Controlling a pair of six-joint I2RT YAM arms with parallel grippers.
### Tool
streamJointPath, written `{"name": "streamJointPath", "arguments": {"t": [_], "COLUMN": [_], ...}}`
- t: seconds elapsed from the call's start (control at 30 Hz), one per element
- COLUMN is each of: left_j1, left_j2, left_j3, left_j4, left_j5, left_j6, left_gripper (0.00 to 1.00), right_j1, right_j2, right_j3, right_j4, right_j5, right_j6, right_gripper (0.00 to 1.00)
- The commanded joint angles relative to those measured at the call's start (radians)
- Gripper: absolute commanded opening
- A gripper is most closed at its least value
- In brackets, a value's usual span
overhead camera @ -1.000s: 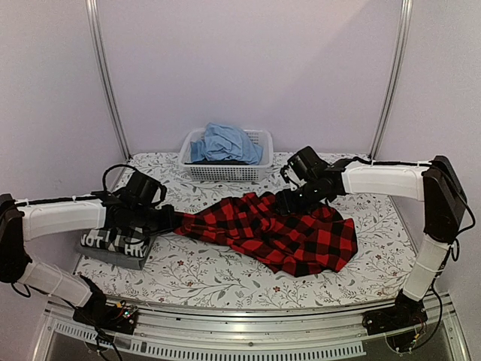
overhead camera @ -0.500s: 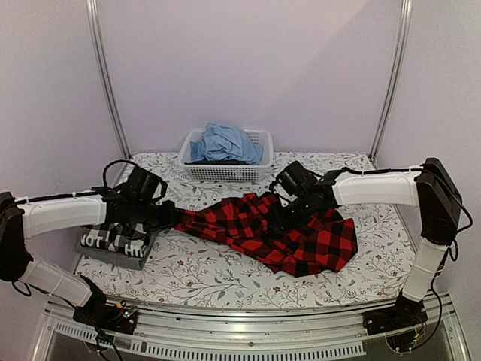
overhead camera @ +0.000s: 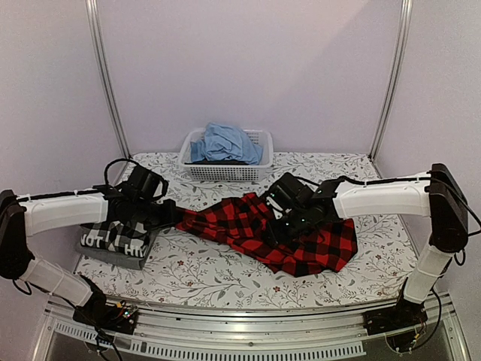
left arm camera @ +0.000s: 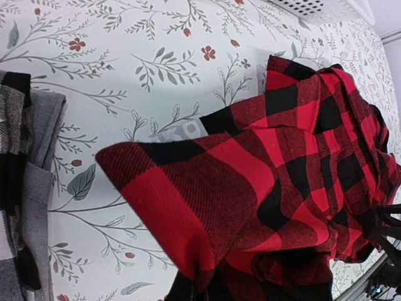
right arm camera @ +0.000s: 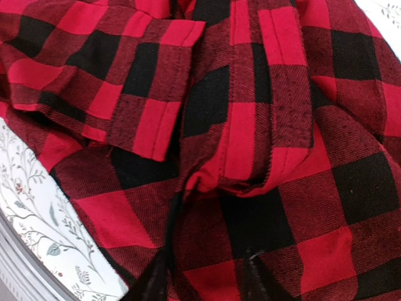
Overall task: Fold and stack the long sleeve shirts
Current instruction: Flatten out the crumpled shirt at the center of the board.
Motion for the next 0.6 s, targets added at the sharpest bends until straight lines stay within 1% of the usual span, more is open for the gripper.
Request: {"name": "streamJointPath", "arguments": {"t": [0.0, 0.1, 0.13, 0.17, 0.3, 0.37, 0.43, 0.47, 0.53, 0.57], "left_j1": [0.016, 0.023, 0.027, 0.032, 0.061, 0.07, 0.073, 0.074, 0.073, 0.073], "left_j2": [-0.003, -0.007, -0.007, -0.009, -0.014, -0.014, -0.012, -0.011, -0.007, -0.005], "left_j3": [0.031, 0.036, 0.038, 0.04, 0.053, 0.064, 0.071, 0.074, 0.077, 0.078], "left_j4": [-0.018, -0.028, -0.03, -0.033, -0.044, -0.051, -0.051, -0.051, -0.051, -0.052], "left_j5": [-0.017, -0.023, -0.024, -0.026, -0.02, -0.017, -0.011, -0.006, -0.005, -0.003], "left_j6": [0.021, 0.031, 0.035, 0.039, 0.064, 0.079, 0.089, 0.093, 0.093, 0.093], "left_gripper": [0.0, 0.0, 0.0, 0.0, 0.0, 0.0, 0.0, 0.0, 0.0, 0.0], "right_j1": [-0.006, -0.038, -0.05, -0.062, -0.119, -0.149, -0.154, -0.149, -0.127, -0.106], "right_j2": [0.046, 0.037, 0.027, 0.02, -0.03, -0.061, -0.074, -0.08, -0.087, -0.08], "right_j3": [0.051, 0.056, 0.055, 0.054, 0.062, 0.07, 0.082, 0.08, 0.077, 0.083], "right_j4": [-0.045, -0.063, -0.066, -0.073, -0.089, -0.088, -0.07, -0.052, -0.023, -0.027], "right_j5": [0.105, 0.129, 0.136, 0.153, 0.196, 0.18, 0.12, 0.052, -0.035, -0.042], "right_j6": [0.023, 0.041, 0.042, 0.043, 0.041, 0.027, -0.016, -0.041, -0.076, -0.084], "right_gripper": [0.28, 0.06, 0.01, 0.0, 0.0, 0.0, 0.1, 0.15, 0.24, 0.27]}}
